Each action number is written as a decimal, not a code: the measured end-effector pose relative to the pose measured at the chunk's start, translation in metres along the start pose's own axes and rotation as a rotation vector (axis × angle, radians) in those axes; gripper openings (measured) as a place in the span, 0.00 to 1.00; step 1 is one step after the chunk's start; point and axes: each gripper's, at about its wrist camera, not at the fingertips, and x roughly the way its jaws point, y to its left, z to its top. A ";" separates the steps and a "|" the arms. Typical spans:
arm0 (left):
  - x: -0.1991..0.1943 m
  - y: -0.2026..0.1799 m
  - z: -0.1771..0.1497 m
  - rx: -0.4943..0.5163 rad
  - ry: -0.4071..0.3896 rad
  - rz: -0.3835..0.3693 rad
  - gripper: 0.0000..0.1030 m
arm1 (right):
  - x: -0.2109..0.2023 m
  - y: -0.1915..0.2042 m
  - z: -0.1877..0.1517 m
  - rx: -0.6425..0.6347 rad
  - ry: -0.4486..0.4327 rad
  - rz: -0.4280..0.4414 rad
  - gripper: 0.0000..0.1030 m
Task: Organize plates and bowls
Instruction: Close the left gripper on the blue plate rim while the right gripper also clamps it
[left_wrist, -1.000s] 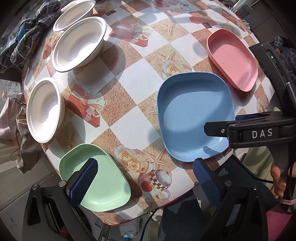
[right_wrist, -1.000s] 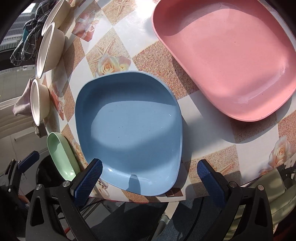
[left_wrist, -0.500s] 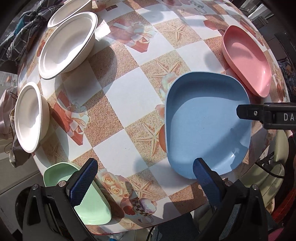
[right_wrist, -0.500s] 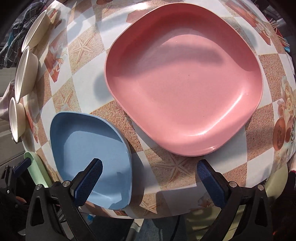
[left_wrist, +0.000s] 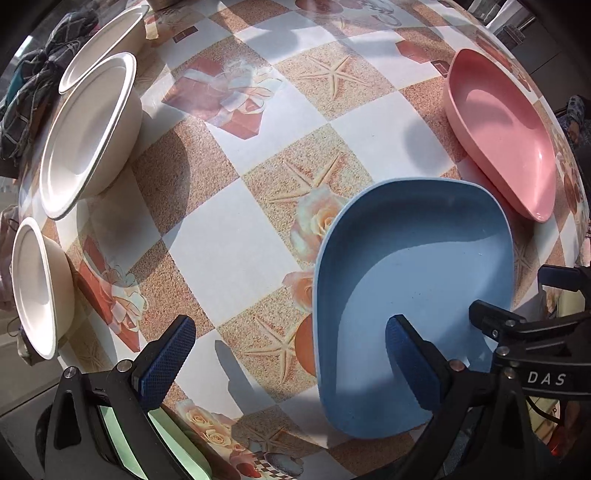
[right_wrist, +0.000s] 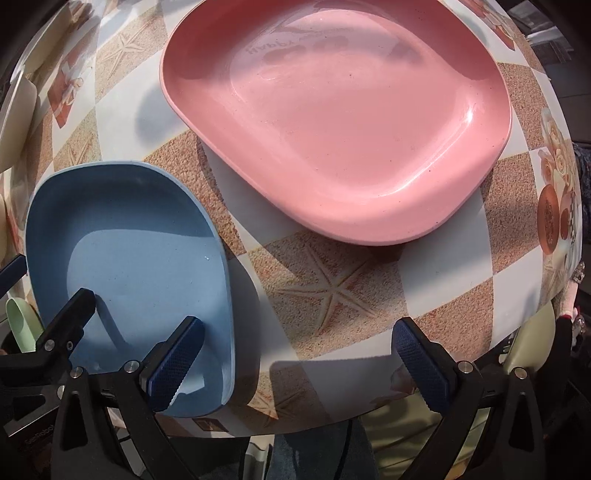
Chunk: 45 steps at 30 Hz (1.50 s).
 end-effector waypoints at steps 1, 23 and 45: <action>0.005 -0.001 0.001 -0.007 0.014 -0.013 1.00 | 0.004 -0.002 -0.002 -0.001 0.001 0.007 1.00; 0.004 -0.008 -0.005 -0.005 0.073 -0.062 0.91 | -0.011 -0.002 -0.005 0.029 -0.048 0.033 0.83; -0.021 -0.047 -0.034 -0.120 0.072 -0.063 0.28 | -0.015 0.070 -0.024 -0.335 -0.055 0.027 0.18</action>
